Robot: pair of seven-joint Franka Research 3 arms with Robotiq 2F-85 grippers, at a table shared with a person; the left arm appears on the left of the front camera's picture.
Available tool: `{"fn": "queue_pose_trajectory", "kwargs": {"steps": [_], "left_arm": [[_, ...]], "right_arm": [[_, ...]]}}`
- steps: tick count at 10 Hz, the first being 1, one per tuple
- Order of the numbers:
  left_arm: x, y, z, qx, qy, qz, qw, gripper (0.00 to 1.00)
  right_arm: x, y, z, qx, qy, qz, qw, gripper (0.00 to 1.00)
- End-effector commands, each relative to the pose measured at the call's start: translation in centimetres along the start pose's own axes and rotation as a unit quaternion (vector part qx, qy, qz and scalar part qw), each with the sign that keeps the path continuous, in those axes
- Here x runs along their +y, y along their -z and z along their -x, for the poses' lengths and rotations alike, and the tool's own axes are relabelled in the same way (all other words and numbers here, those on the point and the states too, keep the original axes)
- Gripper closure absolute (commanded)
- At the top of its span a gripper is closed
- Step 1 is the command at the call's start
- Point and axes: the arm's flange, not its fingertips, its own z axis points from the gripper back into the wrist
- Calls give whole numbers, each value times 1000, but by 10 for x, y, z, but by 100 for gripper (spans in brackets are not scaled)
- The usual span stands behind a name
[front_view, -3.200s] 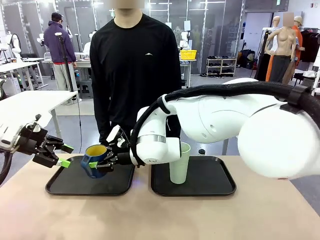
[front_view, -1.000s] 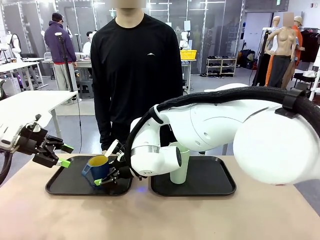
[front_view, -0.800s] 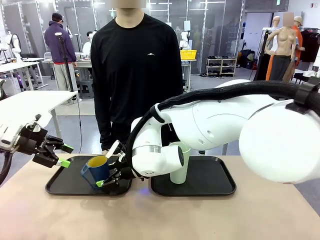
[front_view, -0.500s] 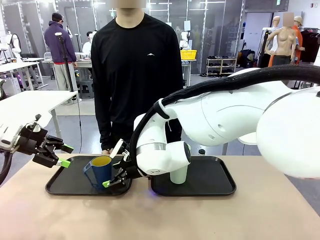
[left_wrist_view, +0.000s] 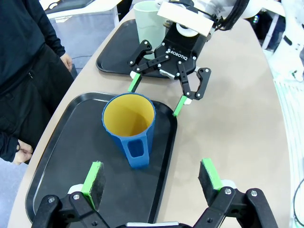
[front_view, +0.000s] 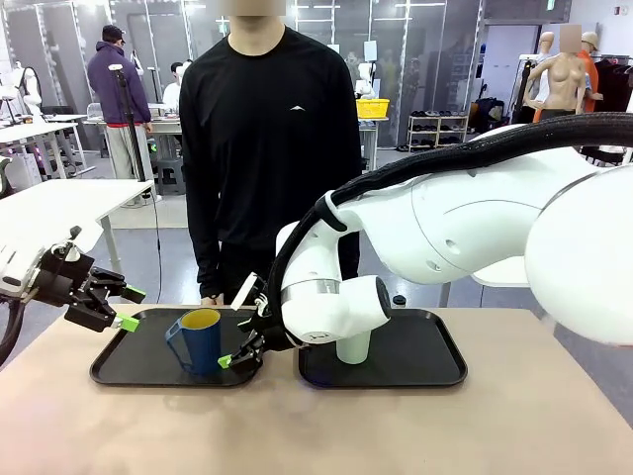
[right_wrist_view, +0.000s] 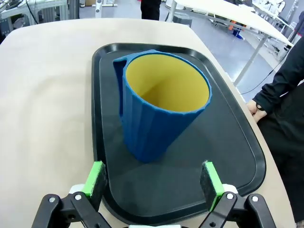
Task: Sort and store the cups by type.
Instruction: Pick up the Handle plastic cup and place it into the empty Flat Tray.
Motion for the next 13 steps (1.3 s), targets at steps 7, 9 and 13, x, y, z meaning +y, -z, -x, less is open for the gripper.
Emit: {"fn": "queue_pose_trajectory", "kwargs": {"steps": [7,9,13], "left_arm": [[0,1,0,-14,5,0,1000,0],[0,1,0,-14,5,0,1000,0],[0,1,0,-14,5,0,1000,0]], "right_arm": [[1,-3,0,1,0,0,1000,0],[1,-3,0,1,0,0,1000,0],[1,-3,0,1,0,0,1000,0]]}}
